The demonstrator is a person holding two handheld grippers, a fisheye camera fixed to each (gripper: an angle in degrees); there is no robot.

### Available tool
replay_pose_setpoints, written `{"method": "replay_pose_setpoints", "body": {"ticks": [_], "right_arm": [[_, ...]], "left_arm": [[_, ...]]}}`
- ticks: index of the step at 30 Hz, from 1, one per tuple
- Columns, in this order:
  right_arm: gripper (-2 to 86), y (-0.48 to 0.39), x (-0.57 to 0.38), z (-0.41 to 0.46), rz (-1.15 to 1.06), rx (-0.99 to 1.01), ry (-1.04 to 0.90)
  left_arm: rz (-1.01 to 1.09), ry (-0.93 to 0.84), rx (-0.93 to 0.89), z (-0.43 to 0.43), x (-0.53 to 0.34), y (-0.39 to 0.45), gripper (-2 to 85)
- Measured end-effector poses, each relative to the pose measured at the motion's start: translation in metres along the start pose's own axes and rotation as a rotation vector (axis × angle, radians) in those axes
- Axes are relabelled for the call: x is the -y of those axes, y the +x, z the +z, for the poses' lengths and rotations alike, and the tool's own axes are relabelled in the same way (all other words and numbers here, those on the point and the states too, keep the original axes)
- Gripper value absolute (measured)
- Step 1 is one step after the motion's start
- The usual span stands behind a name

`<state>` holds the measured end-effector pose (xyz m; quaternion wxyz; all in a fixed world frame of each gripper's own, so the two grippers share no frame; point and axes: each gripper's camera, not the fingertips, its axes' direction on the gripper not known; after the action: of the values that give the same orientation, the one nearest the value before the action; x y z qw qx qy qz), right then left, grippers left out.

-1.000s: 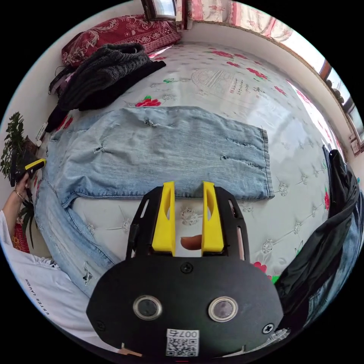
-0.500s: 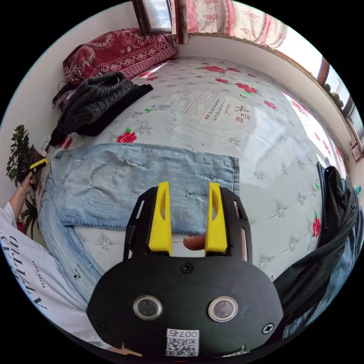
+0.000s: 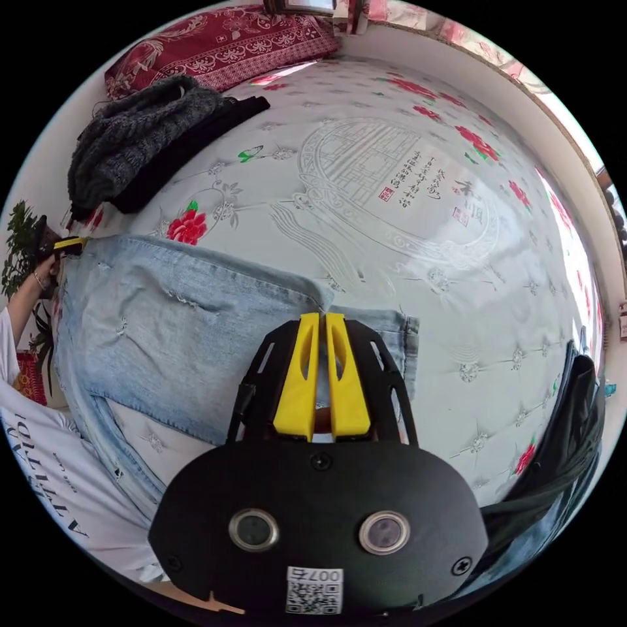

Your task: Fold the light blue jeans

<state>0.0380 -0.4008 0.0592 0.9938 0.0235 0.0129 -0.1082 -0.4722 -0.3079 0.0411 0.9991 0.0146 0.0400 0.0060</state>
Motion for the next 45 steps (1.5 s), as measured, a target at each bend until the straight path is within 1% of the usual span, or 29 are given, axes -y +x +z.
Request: {"method": "replay_pose_setpoints", "body": {"ticks": [2, 4, 5, 7, 8, 10, 11, 13, 15, 17, 19, 20, 22, 23, 24, 25, 27, 29, 31, 34, 36, 38, 42, 44, 45], "right_arm": [[0.9, -0.003, -0.016, -0.027, -0.002, -0.011, 0.087], [0.4, -0.008, -0.043, -0.074, -0.012, -0.016, 0.203], [0.3, -0.009, -0.051, -0.088, -0.015, -0.017, 0.231], [0.1, -0.020, -0.091, -0.145, -0.027, -0.029, 0.357], [0.1, -0.023, -0.103, -0.158, -0.029, -0.032, 0.387], [0.0, -0.040, -0.155, -0.208, -0.033, -0.063, 0.494], [0.0, -0.045, -0.170, -0.219, -0.030, -0.070, 0.514], [0.0, -0.067, -0.231, -0.253, -0.018, -0.080, 0.581], [0.0, -0.084, -0.276, -0.264, 0.005, -0.086, 0.582], [0.1, -0.102, -0.318, -0.259, 0.043, -0.101, 0.531], [0.1, -0.120, -0.367, -0.220, 0.140, -0.101, 0.363], [0.1, -0.123, -0.378, -0.204, 0.167, -0.087, 0.309], [0.2, -0.133, -0.417, -0.132, 0.283, -0.022, 0.071], [0.3, -0.134, -0.425, -0.116, 0.320, -0.002, 0.017], [0.4, -0.135, -0.438, -0.093, 0.401, 0.014, -0.064], [0.6, -0.133, -0.448, -0.082, 0.486, -0.011, -0.100], [1.3, -0.125, -0.458, -0.084, 0.594, 0.011, -0.094], [1.9, -0.113, -0.465, -0.102, 0.655, 0.085, 0.010], [2.7, -0.095, -0.473, -0.132, 0.726, 0.139, 0.192], [3.8, -0.088, -0.461, -0.150, 0.704, 0.113, 0.308], [4.5, -0.087, -0.442, -0.143, 0.670, 0.077, 0.303], [4.8, -0.085, -0.417, -0.124, 0.643, 0.093, 0.246], [2.3, -0.067, -0.375, -0.067, 0.677, 0.106, -0.021], [1.0, -0.059, -0.375, -0.078, 0.659, 0.103, 0.012], [0.6, -0.055, -0.382, -0.104, 0.649, 0.100, 0.137]], "left_arm": [[-0.026, 0.070, -0.040, -0.019, -0.010, -0.004, 0.1], [-0.031, 0.192, -0.087, -0.061, -0.032, -0.006, -0.3], [-0.029, 0.224, -0.095, -0.072, -0.040, -0.005, -0.4], [-0.024, 0.351, -0.133, -0.120, -0.077, -0.003, -0.5], [-0.023, 0.382, -0.143, -0.132, -0.088, -0.003, -0.5], [-0.015, 0.490, -0.181, -0.174, -0.138, 0.003, -0.5], [-0.010, 0.509, -0.186, -0.182, -0.152, 0.005, -0.4], [0.008, 0.548, -0.190, -0.204, -0.206, 0.017, -0.3], [0.017, 0.535, -0.178, -0.209, -0.245, 0.030, -0.3], [-0.014, 0.490, -0.200, -0.200, -0.283, 0.039, -0.2], [-0.081, 0.380, -0.235, -0.163, -0.328, 0.049, -0.2], [-0.103, 0.335, -0.240, -0.150, -0.337, 0.051, -0.1], [-0.114, 0.111, -0.207, -0.087, -0.362, 0.064, 0.0], [-0.116, 0.070, -0.196, -0.074, -0.367, 0.067, 0.1], [-0.135, 0.047, -0.178, -0.059, -0.375, 0.069, 0.3], [-0.181, 0.077, -0.205, -0.058, -0.379, 0.065, 0.7], [-0.220, 0.113, -0.261, -0.064, -0.378, 0.057, 1.6], [-0.179, 0.136, -0.255, -0.075, -0.375, 0.057, 2.7], [-0.115, 0.117, -0.215, -0.083, -0.369, 0.062, 3.6], [-0.099, 0.102, -0.179, -0.079, -0.364, 0.069, 2.3], [-0.131, 0.087, -0.175, -0.071, -0.360, 0.071, 0.8], [-0.150, 0.083, -0.165, -0.067, -0.356, 0.073, -0.1], [-0.141, 0.079, -0.148, -0.070, -0.351, 0.074, -0.8], [-0.128, 0.078, -0.141, -0.072, -0.351, 0.076, -0.9], [-0.119, 0.073, -0.131, -0.074, -0.351, 0.077, -0.9]]}}
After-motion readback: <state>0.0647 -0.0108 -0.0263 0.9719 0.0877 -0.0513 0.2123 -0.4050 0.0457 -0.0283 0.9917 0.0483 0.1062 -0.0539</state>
